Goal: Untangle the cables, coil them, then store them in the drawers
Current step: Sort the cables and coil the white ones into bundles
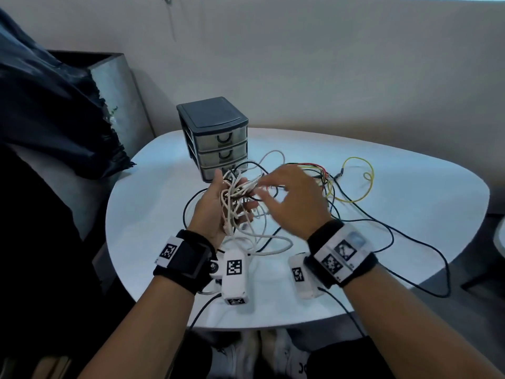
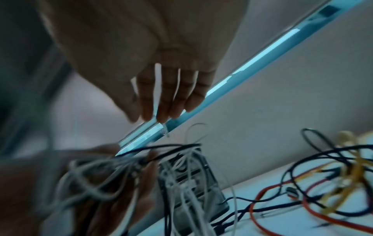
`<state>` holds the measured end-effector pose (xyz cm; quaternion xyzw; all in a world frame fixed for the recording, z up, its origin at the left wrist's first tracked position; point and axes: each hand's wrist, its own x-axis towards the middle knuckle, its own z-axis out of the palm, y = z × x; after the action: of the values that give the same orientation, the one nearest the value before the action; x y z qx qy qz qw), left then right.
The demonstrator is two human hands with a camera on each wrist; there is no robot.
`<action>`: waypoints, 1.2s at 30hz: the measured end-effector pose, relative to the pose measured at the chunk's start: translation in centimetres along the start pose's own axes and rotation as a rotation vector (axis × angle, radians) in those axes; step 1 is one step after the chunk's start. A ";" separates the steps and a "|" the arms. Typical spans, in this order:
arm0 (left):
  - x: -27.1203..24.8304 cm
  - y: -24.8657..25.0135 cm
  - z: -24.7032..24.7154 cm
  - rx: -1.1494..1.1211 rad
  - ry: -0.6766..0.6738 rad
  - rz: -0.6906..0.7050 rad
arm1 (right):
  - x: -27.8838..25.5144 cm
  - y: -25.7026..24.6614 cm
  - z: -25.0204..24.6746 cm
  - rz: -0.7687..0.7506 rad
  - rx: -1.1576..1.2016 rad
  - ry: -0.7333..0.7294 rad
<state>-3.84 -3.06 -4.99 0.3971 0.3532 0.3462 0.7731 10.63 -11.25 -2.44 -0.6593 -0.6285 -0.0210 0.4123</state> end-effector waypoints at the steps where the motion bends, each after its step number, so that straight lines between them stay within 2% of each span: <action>1: -0.2 0.1 0.2 0.003 0.001 0.006 | -0.4 -0.8 0.8 -0.057 -0.030 -0.088; 2: -0.4 0.1 0.3 -0.006 0.004 0.006 | -0.7 -1.3 1.4 -0.092 -0.057 -0.136; 4: -0.8 0.1 0.2 -0.040 -0.013 0.004 | -0.9 -1.4 1.9 -0.087 -0.040 -0.134; 8: -1.8 0.0 0.3 -0.002 -0.064 0.047 | -0.7 -1.9 0.7 0.138 0.194 -0.110; 11: -2.5 -0.1 0.8 0.073 -0.109 0.105 | -0.8 -3.1 0.2 0.099 0.185 -0.163; 13: -2.6 -0.3 1.2 0.178 -0.123 0.157 | -0.6 -3.2 0.1 0.097 0.188 -0.140; 17: -3.0 -0.4 1.7 0.382 -0.129 0.281 | -0.1 -2.8 -0.6 0.337 0.376 -0.100; 21: -2.9 -0.8 1.7 0.676 -0.042 0.497 | -0.3 -2.3 -0.8 0.362 0.219 -0.141; 24: -2.2 -1.4 1.4 0.890 0.097 0.503 | -0.1 -2.3 -1.2 0.319 0.076 -0.191; 26: -1.8 -1.7 1.0 1.031 0.163 0.524 | 0.1 -2.6 -1.6 0.310 0.070 -0.113; 29: -1.6 -2.0 0.6 1.121 0.235 0.540 | 0.6 -3.0 -2.8 0.366 0.346 -0.018; 32: -1.3 -2.0 0.0 1.155 0.324 0.506 | 1.0 -3.8 -4.4 0.443 0.651 -0.033; 36: -0.5 -2.0 -1.3 1.173 0.397 0.428 | 1.5 -4.6 -6.3 0.440 0.718 0.031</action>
<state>-4.64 -3.86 -7.13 0.7427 0.5328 0.3091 0.2626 10.13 -14.21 4.91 -0.5918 -0.4339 0.2780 0.6198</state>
